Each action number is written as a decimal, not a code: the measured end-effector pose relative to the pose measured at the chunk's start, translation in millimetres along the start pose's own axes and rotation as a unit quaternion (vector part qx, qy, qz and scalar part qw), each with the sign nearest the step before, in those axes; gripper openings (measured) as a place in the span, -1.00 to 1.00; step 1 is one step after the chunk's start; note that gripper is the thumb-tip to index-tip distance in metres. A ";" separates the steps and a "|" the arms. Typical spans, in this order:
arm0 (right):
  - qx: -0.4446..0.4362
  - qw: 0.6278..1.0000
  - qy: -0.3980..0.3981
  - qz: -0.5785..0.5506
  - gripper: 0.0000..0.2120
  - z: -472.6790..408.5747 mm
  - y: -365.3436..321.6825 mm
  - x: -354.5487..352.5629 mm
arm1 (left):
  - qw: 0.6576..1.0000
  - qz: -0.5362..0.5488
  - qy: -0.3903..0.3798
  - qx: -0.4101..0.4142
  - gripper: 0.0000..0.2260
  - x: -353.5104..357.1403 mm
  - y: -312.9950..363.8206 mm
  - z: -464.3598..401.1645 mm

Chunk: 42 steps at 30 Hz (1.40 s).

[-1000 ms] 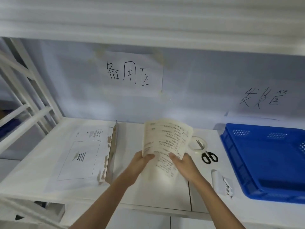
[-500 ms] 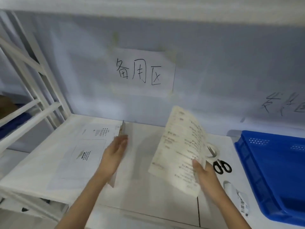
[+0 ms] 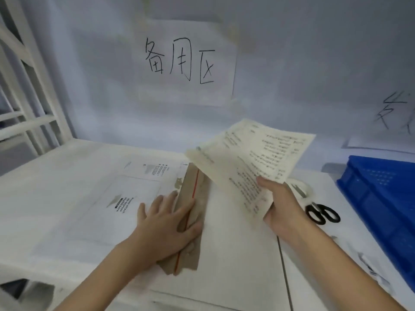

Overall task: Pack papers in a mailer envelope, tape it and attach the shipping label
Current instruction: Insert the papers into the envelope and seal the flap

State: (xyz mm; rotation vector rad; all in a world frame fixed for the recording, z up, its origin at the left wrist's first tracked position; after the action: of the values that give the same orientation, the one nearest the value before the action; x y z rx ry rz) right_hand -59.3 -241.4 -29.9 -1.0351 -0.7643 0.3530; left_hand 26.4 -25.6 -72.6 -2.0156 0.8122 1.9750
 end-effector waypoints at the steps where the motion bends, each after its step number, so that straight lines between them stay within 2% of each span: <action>1: 0.005 1.000 -0.011 -0.005 -0.74 -2.0 4.6 6.6 | 1.000 -0.007 -0.006 0.017 -0.28 2.9 11.3 8.8; 4: 0.004 0.999 -0.048 0.004 -0.69 -2.6 29.6 25.1 | 0.997 -0.022 -0.005 0.078 -0.27 7.3 38.8 37.7; 7: -0.012 0.998 -0.065 0.002 -0.71 5.2 52.3 29.1 | 0.990 -0.024 0.042 0.129 -0.34 3.9 55.0 66.9; 13: -0.040 0.998 0.004 0.042 -0.66 39.3 57.1 -1.4 | 0.982 0.057 0.104 0.148 -0.59 -2.6 69.1 108.5; 15: -0.052 0.997 0.021 0.056 -0.64 52.8 54.5 -13.5 | 0.980 0.066 0.136 0.133 -0.61 -9.2 63.5 112.6; 18: -0.063 0.996 0.027 0.065 -0.62 74.0 44.8 -27.8 | 0.987 0.003 0.153 0.044 -0.36 -14.6 45.8 117.2; 19: -0.069 0.995 0.026 0.064 -0.60 79.6 41.7 -31.1 | 0.989 -0.021 0.146 0.022 -0.35 -15.3 42.9 120.1; 21: -0.078 0.995 0.023 0.065 -0.57 87.5 39.3 -36.6 | 0.988 -0.051 0.147 0.004 -0.47 -17.9 44.6 124.3; 25: -0.076 0.994 0.017 0.078 -0.58 98.1 34.4 -45.4 | 0.978 -0.088 0.189 0.033 -0.61 -28.8 63.1 129.8; 30: -0.076 0.990 -0.006 0.118 -0.64 113.5 26.3 -54.5 | 0.980 -0.116 0.155 0.041 -0.55 -30.8 61.1 119.2; 34: -0.084 0.984 -0.019 0.155 -0.72 121.1 23.6 -60.7 | 0.976 -0.118 0.174 0.056 -0.58 -33.7 60.5 113.5; 38: -0.093 0.975 -0.020 0.200 -0.65 122.7 18.8 -71.5 | 0.977 -0.115 0.166 0.067 -0.50 -32.9 64.1 114.4; 42: -0.112 0.960 -0.004 0.255 -0.65 129.3 6.5 -87.4 | 0.980 -0.121 0.142 0.065 -0.57 -32.5 61.4 111.6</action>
State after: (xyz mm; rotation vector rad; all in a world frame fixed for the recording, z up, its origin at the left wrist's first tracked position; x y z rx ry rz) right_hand -211.8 -208.0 -33.3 -1.4463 -0.5430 0.7242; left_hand -99.2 -12.0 -36.4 -2.2261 0.6906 1.4884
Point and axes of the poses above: each hand's wrist, its own z-axis away from the middle knuckle, its own x-axis out of the palm, y = z × x, the point moved 5 cm from there along -z, towards the middle knuckle, and after that the axes turned 13 degrees about y, right-handed, at the moved point
